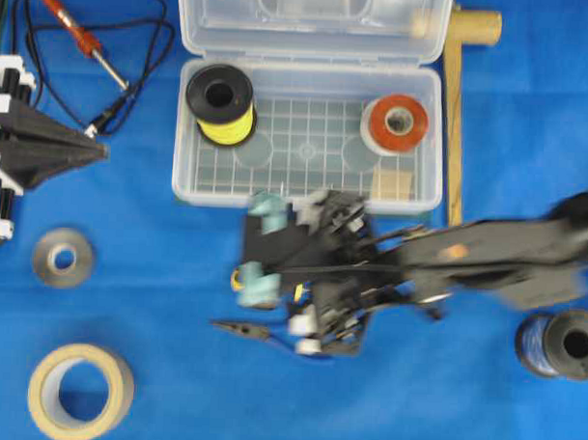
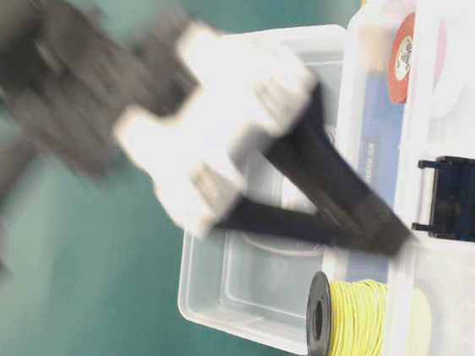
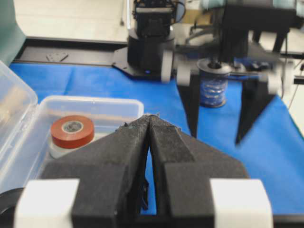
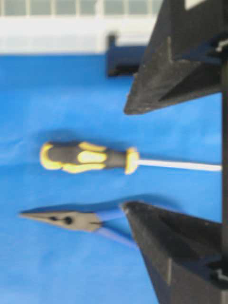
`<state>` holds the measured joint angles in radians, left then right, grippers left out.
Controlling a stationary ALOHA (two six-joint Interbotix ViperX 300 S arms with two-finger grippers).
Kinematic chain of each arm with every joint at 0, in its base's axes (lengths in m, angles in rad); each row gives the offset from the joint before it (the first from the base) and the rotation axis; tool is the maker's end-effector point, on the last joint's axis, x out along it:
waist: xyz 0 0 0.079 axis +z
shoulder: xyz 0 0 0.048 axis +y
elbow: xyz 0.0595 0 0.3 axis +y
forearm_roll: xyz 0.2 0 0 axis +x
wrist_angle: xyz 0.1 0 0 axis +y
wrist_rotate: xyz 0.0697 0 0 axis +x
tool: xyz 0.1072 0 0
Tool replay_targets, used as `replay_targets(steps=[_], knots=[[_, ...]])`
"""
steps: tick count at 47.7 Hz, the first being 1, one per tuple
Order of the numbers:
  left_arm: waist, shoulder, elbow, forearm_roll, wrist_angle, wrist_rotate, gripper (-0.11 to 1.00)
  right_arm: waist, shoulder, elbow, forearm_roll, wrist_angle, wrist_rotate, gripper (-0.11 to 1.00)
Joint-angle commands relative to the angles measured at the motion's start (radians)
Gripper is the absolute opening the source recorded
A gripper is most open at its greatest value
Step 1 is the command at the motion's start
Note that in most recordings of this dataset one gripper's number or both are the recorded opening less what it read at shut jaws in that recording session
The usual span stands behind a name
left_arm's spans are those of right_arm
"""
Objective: Pick the screwdriver from the toolbox among several items.
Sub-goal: 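Carry the held screwdriver toward the front of the table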
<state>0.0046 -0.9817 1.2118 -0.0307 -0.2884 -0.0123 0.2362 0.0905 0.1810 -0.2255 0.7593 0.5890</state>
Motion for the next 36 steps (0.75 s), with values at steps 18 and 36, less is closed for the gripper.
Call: replay_targets(steps=[18, 36], knots=[[-0.009, 0.006, -0.008, -0.002, -0.015, 0.0, 0.0, 0.009, -0.624, 0.577, -0.21, -0.285, 0.169, 0.74], [-0.009, 0.011, 0.0, -0.002, -0.035, 0.002, 0.0, -0.002, -0.977, 0.899, -0.353, -0.377, 0.209, 0.74]])
